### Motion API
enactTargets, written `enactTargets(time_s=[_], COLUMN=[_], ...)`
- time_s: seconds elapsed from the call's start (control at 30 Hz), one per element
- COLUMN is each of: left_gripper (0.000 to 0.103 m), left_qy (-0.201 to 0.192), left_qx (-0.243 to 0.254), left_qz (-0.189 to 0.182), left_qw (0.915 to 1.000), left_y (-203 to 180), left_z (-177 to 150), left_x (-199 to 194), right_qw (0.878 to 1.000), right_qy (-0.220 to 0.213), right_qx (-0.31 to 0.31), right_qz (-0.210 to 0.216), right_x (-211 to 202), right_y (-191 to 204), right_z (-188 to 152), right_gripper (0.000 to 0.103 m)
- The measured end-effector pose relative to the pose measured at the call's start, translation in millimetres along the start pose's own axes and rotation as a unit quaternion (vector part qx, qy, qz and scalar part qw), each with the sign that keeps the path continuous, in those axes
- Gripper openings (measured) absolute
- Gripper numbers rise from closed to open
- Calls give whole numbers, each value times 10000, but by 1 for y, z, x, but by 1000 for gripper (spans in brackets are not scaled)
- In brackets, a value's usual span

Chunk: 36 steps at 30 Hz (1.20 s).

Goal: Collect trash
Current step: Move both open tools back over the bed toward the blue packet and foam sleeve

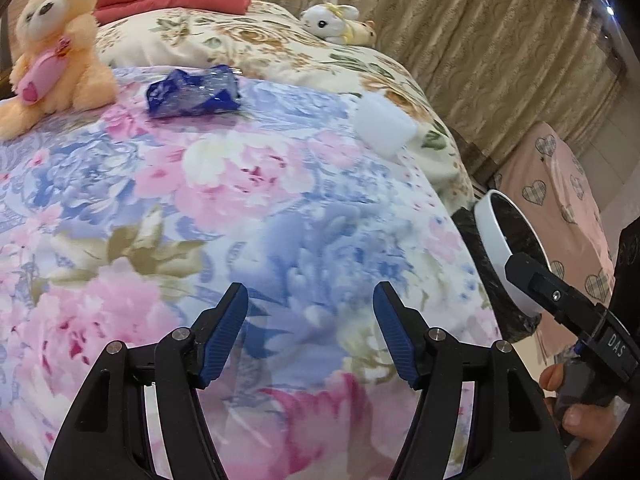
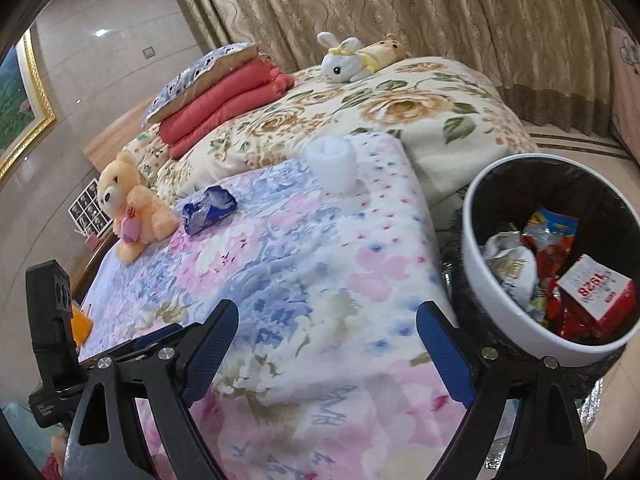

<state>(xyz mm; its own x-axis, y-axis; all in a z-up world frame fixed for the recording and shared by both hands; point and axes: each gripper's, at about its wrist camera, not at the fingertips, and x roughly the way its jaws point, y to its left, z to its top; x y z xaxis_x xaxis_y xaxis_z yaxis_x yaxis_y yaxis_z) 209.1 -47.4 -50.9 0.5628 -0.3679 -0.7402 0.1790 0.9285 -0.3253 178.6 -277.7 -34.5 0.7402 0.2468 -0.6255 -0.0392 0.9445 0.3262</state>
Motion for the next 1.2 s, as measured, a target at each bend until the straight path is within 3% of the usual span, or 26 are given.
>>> enactTargets(time_s=[0.63, 1.2], left_gripper=[68, 70], left_qy=[-91, -162], left_qx=[-152, 66], left_qz=[329, 684], left_qw=[9993, 9975], left_y=[38, 56], left_z=[19, 69], left_x=[6, 35], right_qw=[9995, 9993], right_qy=[263, 260], right_qx=[-145, -253], right_qz=[29, -73], right_x=[45, 88], right_y=[17, 15], right_z=[10, 48], right_gripper=[92, 92])
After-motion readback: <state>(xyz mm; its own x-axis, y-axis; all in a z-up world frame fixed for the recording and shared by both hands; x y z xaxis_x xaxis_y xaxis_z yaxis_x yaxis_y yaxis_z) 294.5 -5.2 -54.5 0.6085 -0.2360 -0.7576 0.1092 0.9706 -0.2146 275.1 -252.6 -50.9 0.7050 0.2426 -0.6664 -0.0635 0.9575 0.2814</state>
